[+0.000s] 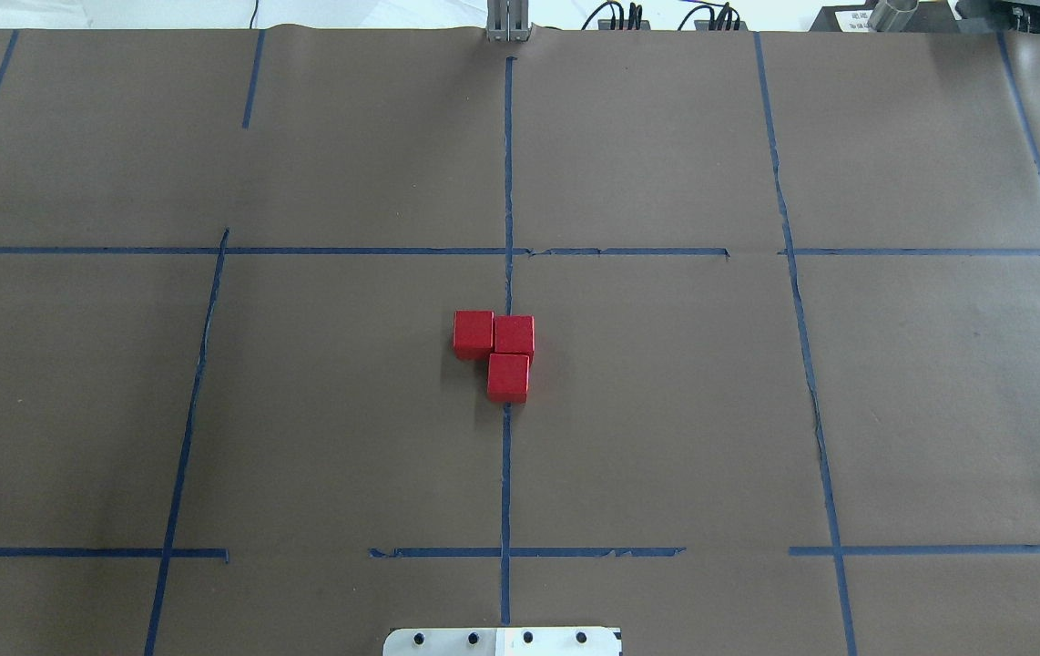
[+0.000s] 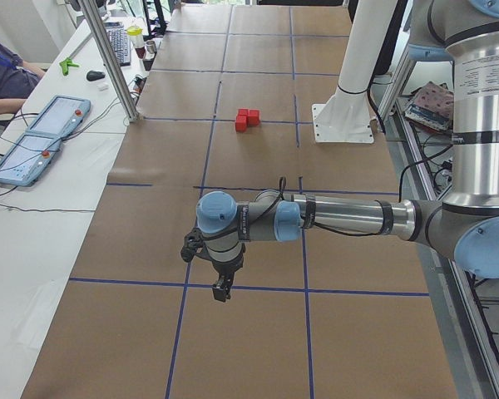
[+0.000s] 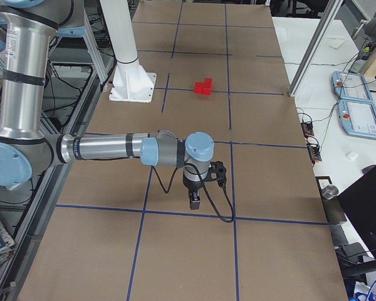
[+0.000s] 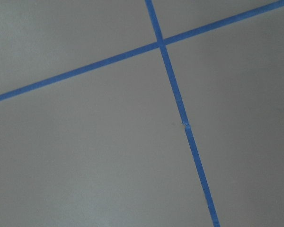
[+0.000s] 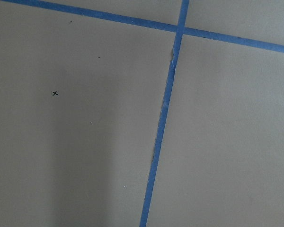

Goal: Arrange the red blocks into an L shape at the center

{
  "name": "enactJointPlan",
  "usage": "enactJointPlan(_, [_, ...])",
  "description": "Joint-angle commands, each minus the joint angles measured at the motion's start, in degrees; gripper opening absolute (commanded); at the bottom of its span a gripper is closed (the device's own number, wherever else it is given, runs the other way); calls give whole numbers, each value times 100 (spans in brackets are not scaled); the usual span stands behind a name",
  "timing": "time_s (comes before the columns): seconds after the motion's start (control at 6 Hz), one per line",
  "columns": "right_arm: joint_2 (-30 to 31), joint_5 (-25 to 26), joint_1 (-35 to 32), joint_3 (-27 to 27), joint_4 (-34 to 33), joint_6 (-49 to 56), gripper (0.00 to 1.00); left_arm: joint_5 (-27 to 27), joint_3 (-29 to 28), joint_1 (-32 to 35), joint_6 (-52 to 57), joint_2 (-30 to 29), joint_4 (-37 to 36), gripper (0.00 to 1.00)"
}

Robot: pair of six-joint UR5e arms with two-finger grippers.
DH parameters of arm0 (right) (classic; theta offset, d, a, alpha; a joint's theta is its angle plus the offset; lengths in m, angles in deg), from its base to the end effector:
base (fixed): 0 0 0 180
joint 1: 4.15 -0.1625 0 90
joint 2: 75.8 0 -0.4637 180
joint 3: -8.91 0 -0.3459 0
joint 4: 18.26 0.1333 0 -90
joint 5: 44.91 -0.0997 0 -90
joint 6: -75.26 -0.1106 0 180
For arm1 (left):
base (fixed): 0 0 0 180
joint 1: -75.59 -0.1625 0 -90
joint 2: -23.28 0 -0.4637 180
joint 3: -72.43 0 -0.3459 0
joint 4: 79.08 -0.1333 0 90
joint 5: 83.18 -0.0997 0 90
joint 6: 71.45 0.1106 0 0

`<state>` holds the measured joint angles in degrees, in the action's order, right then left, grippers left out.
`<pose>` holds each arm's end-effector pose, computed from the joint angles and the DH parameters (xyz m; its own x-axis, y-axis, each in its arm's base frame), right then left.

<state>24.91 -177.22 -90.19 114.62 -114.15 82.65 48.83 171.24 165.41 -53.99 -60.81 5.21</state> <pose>0.0341 -0.3600 0.6713 0.7235 -0.1686 0.6695 0.1635 0.9840 0.0712 -0.0580 -0.3934 0.6932 0.7079 0.2706 -0.6524 -0.2260 0.9619 0.1538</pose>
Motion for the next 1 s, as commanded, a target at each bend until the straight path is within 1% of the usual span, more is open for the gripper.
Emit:
enactJointPlan(0.0, [1,3,0,-6,0,-1,100,307,33,-8,-33,-36,97,100])
enactJointPlan(0.83, [10,-6,0,-41,0,8,100,343,33,-17,-24,25,97,100])
